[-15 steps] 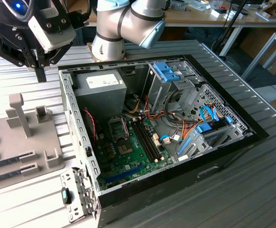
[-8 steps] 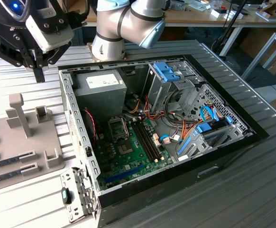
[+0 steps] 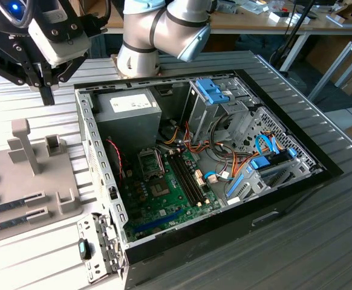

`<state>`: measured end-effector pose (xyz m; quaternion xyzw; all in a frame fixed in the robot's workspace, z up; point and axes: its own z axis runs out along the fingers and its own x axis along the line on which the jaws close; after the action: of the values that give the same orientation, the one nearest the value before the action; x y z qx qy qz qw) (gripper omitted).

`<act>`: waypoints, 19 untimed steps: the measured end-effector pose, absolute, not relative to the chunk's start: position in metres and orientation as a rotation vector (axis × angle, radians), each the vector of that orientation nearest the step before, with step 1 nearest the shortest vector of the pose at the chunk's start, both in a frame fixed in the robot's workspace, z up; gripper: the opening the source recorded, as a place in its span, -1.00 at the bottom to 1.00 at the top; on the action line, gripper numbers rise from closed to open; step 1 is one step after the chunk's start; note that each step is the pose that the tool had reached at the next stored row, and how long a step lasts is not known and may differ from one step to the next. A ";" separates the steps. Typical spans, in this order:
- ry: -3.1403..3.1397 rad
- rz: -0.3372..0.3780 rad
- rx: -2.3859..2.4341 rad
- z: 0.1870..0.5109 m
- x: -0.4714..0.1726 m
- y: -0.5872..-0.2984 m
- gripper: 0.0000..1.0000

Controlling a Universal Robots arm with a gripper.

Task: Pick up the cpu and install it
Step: 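Reach for the cpu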

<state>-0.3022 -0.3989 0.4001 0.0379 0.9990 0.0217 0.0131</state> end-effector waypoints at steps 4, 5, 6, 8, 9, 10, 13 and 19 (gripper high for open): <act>3.112 0.068 0.118 0.400 -0.304 -0.399 -0.80; 3.113 0.068 0.118 0.400 -0.305 -0.399 -0.80; 3.113 0.068 0.118 0.400 -0.305 -0.399 -0.80; 3.112 0.068 0.118 0.400 -0.306 -0.399 -0.80; 3.112 0.068 0.118 0.400 -0.307 -0.399 -0.80; 3.113 0.068 0.118 0.400 -0.308 -0.399 -0.80; 3.112 0.068 0.118 0.400 -0.310 -0.399 -0.80; 3.112 0.068 0.118 0.400 -0.316 -0.399 -0.80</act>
<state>-0.3161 -0.3989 0.4001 0.0379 0.9990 0.0217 0.0131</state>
